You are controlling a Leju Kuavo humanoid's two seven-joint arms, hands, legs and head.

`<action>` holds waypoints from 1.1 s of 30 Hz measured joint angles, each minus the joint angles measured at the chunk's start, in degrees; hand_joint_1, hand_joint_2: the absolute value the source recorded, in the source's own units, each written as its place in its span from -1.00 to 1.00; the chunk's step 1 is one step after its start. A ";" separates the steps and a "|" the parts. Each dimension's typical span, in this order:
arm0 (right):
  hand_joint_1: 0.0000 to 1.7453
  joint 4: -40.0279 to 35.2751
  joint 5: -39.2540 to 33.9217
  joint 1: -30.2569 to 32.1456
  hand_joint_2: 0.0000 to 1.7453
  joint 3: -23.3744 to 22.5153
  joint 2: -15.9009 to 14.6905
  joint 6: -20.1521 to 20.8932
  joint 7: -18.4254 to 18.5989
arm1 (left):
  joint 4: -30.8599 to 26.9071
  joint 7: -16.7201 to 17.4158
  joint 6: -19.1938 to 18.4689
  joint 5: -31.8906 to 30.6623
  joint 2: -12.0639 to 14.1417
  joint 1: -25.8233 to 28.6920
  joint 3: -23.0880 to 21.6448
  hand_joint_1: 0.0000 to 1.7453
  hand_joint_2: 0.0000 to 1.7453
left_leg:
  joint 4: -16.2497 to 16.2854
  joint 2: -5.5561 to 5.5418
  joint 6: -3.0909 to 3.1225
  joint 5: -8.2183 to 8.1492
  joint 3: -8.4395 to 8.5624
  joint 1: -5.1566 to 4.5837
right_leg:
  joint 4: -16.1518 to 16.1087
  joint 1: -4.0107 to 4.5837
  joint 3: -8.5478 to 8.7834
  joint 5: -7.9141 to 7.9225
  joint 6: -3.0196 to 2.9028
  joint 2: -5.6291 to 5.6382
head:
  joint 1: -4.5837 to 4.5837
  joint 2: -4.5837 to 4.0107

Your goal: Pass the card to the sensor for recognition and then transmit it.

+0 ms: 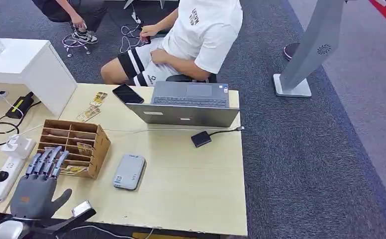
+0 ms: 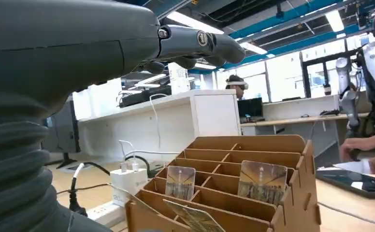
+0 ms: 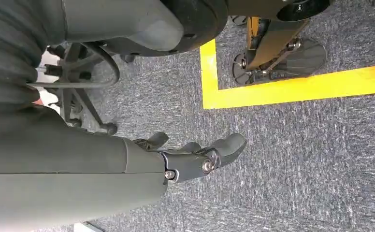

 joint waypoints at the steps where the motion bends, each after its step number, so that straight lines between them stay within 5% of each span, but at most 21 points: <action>1: -1.00 0.00 -0.09 0.00 1.00 0.02 -0.02 0.02 0.00 | 0.00 -0.02 -0.50 -0.15 -0.13 -0.01 0.20 -1.00 1.00 | 0.00 0.00 0.00 0.00 0.00 0.00 | 0.00 0.00 0.00 0.00 0.00 0.00 | 0.00 0.00; 33: -1.00 0.00 0.94 -0.11 1.00 1.57 -0.52 1.38 0.48 | 11.59 1.33 -3.36 -1.40 -1.16 -6.10 2.97 -1.00 1.00 | 0.00 -0.06 -0.01 0.01 0.01 0.02 | 0.01 0.00 0.01 0.00 -0.01 -0.03 | 0.00 0.00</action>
